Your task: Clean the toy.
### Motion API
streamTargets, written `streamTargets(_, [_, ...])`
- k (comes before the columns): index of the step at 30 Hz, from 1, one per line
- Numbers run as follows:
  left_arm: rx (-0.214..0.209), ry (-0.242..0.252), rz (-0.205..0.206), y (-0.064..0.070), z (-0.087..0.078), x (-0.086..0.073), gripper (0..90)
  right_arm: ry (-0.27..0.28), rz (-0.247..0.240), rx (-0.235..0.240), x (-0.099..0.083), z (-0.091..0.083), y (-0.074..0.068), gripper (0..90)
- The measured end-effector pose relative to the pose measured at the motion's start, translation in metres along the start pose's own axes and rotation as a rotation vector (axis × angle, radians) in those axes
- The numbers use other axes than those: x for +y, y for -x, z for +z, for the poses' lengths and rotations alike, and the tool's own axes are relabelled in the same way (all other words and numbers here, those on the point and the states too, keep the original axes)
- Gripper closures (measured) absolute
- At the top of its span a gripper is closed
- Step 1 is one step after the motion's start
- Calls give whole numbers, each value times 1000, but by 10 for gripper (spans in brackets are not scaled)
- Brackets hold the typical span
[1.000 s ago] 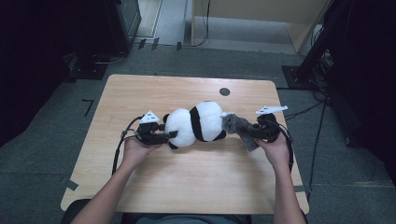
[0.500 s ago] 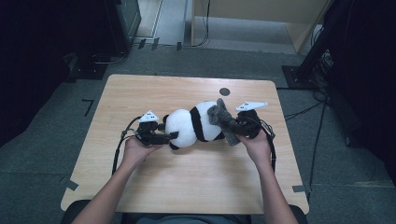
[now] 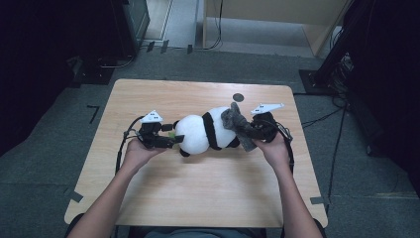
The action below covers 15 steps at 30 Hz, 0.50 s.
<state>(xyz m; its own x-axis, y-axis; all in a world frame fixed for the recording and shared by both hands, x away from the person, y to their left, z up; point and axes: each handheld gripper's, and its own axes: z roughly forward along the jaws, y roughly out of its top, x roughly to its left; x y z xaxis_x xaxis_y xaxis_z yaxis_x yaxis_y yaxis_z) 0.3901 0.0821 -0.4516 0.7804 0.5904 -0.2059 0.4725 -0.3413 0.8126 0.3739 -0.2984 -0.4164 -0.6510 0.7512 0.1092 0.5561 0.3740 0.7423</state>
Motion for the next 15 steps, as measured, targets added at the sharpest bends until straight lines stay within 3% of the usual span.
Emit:
streamTargets(6, [-67,-11,26,-16,11,6,257,-6,-7,19,-1,2,3,747])
streamTargets(8, [-87,-4,67,-19,18,4,252,-7,-13,21,-2,4,4,749])
streamTargets(10, [-89,38,139,-22,23,0,176,-12,-24,15,-3,7,4,753])
streamTargets(12, [-105,41,131,-25,29,-1,142,-11,-23,17,-5,9,3,755])
streamTargets(14, [-131,-7,90,-30,35,0,70,-10,-21,23,-6,11,3,758])
streamTargets(15, [-130,-20,89,-31,38,1,31,-11,-23,25,-6,12,3,759])
